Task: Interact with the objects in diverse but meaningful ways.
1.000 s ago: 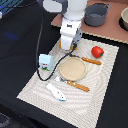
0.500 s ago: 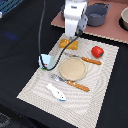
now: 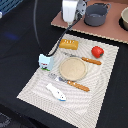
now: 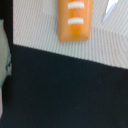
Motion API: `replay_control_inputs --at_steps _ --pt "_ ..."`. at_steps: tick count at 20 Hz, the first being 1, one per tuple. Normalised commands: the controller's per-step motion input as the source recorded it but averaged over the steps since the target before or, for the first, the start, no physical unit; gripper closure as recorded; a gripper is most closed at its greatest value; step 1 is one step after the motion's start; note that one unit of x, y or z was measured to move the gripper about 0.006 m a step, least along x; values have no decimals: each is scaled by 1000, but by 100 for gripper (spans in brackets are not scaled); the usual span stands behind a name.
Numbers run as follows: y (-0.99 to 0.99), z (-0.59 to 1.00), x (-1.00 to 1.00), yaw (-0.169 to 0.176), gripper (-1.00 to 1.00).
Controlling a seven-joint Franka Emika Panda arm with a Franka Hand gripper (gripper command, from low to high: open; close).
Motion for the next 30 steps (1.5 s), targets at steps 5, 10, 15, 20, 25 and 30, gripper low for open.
replay_control_inputs --at_steps 5,10,15,20,25,30 --pt "-373 -5 -503 -233 -100" --pt "-321 -52 -414 -269 -100" --pt "-342 -62 -386 -265 -100" --pt "-569 -24 -132 -135 -100" --pt "-778 -1 0 -42 -100" --pt "-893 0 0 -37 -100"
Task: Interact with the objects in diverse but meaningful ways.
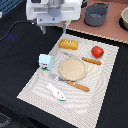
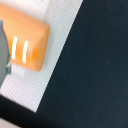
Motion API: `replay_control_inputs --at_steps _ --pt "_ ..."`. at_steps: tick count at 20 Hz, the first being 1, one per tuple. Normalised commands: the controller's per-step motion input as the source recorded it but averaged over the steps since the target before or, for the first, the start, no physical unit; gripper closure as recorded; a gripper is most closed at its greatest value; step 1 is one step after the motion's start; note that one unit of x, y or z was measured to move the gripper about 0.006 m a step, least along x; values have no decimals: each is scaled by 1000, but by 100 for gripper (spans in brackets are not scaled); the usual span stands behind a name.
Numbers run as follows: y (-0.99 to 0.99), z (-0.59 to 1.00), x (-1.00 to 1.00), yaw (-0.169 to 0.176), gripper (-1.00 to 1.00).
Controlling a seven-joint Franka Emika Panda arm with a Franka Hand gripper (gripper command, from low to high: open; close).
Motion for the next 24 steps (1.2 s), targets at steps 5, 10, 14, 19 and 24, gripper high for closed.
replay_control_inputs --at_steps 5,10,14,19,24 --pt "-595 -57 46 -83 -100" --pt "-208 -150 149 -120 -100" --pt "-39 -64 269 -122 -100" --pt "0 0 382 -109 -100" --pt "-89 -41 318 -83 -100"
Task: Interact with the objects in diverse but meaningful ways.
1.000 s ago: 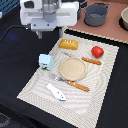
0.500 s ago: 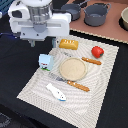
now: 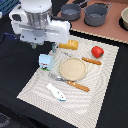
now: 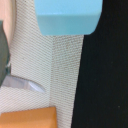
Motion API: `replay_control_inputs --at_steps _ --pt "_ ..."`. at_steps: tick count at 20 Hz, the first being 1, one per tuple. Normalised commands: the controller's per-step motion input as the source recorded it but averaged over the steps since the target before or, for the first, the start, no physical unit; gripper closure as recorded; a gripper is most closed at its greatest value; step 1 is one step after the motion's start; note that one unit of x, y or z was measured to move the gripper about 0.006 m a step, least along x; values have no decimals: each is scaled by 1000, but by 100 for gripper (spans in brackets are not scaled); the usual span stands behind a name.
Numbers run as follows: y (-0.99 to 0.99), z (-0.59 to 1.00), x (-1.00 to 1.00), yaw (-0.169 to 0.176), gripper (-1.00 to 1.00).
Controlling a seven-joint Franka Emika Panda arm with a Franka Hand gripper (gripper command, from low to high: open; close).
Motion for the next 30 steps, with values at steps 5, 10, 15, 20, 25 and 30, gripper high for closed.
replay_control_inputs --at_steps 5,10,15,20,25,30 --pt "-230 -165 166 -69 -100" --pt "-265 -275 19 -53 -100" --pt "-217 -301 0 -43 -100" --pt "-95 -157 98 -45 100" --pt "146 -23 317 -15 100" --pt "232 170 297 0 100"
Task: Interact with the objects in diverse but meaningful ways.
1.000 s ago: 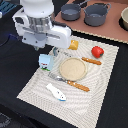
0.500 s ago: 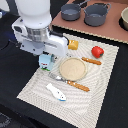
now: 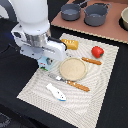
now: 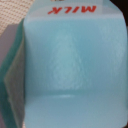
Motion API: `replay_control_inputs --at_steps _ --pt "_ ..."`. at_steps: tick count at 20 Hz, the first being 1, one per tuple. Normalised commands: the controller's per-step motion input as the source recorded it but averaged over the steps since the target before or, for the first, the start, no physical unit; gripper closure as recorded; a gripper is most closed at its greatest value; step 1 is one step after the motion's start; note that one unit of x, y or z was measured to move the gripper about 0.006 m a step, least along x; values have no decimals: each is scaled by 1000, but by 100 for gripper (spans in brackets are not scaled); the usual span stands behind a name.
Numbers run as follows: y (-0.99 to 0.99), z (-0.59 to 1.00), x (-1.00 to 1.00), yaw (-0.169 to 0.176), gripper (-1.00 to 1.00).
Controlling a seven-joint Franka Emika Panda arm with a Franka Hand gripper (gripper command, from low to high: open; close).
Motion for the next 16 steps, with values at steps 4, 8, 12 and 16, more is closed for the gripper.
replay_control_inputs --at_steps 4,8,12,16 --pt "-202 1000 -146 -3 100" --pt "-659 1000 -228 0 100" --pt "-892 816 -264 0 100" --pt "-917 575 -244 0 100"
